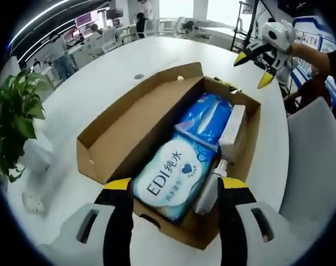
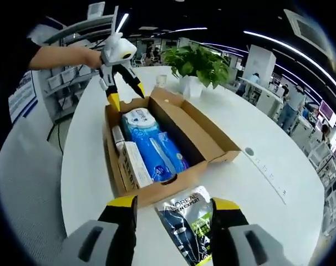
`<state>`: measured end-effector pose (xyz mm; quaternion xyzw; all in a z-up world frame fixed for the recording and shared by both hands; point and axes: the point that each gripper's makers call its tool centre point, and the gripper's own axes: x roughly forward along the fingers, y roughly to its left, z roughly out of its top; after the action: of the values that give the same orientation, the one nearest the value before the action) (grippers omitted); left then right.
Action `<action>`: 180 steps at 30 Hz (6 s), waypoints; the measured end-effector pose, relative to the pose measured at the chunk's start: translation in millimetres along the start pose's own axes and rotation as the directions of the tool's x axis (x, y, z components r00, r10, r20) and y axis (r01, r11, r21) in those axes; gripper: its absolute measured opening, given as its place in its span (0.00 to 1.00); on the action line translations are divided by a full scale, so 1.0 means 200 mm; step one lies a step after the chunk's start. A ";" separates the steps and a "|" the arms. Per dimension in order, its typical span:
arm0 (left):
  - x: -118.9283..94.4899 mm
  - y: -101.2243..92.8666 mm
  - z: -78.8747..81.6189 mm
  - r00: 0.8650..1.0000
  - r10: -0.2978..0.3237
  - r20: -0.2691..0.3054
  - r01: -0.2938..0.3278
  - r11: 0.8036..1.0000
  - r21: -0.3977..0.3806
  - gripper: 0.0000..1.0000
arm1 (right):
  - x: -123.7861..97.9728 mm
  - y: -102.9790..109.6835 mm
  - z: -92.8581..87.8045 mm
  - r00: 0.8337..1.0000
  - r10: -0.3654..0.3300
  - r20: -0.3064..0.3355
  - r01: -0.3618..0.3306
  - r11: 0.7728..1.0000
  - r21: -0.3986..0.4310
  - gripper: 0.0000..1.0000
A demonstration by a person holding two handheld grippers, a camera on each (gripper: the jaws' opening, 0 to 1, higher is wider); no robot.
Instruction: Operate the shoe box by opening the lid, removing the specified soft item, and placing it in the target area until the item is outside and the box remains undamaged.
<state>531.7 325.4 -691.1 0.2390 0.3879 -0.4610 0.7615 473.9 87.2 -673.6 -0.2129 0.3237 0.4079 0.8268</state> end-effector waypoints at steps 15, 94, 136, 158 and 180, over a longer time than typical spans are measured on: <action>0.04 -0.01 0.00 0.997 -0.073 -0.029 0.076 0.987 0.145 0.64 | 0.17 0.18 0.28 0.990 0.119 0.072 -0.112 0.989 -0.093 0.58; 0.39 0.02 -0.17 0.984 -0.089 -0.154 0.144 0.907 0.395 0.63 | 1.09 0.40 0.39 0.948 0.262 -0.181 -0.307 0.904 -0.298 0.58; 0.29 -0.01 -0.13 0.985 0.010 -0.175 0.079 0.865 0.495 0.59 | 1.00 0.39 0.45 0.969 0.201 -0.143 -0.238 0.916 -0.325 0.45; 0.07 -0.04 0.09 0.985 0.048 -0.164 0.045 0.855 0.517 0.59 | 0.75 0.35 0.62 0.978 0.189 -0.089 -0.209 0.909 -0.360 0.45; 0.05 -0.17 0.44 0.989 0.052 -0.138 0.031 0.841 0.540 0.59 | 0.40 0.18 0.60 0.984 0.167 -0.060 -0.177 0.910 -0.374 0.45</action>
<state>536.9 240.7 -646.9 0.4793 0.2960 -0.5286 0.6350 524.6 224.5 -648.7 -0.3442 0.2675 0.5309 0.7267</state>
